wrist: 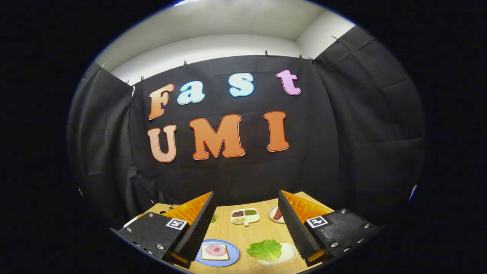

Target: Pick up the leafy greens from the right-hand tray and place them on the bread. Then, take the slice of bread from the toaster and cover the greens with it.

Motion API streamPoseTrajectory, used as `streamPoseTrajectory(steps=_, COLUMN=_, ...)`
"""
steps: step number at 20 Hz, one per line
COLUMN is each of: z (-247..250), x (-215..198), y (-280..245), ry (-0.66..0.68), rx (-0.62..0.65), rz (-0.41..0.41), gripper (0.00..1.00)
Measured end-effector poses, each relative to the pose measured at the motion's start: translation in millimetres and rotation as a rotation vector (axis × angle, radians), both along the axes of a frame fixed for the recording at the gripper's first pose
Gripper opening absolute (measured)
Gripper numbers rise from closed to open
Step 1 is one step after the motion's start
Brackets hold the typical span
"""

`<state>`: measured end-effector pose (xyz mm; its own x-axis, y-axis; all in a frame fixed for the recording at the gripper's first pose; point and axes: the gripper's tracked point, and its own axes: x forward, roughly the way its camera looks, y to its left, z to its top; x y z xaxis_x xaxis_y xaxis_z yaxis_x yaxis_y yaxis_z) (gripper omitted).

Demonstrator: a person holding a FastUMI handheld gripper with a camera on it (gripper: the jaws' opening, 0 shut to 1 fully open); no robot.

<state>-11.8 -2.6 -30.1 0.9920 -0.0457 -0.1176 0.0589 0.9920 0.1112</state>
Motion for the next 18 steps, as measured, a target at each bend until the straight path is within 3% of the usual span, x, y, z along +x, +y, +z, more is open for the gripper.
streamPoseTrajectory(steps=10, z=-32, x=15, y=-4, ry=0.053, rx=-0.065, rz=0.032, gripper=0.98)
streamPoseTrajectory(steps=18, z=-98, x=29, y=-8, ry=0.142, rx=-0.098, rz=0.052, gripper=0.98)
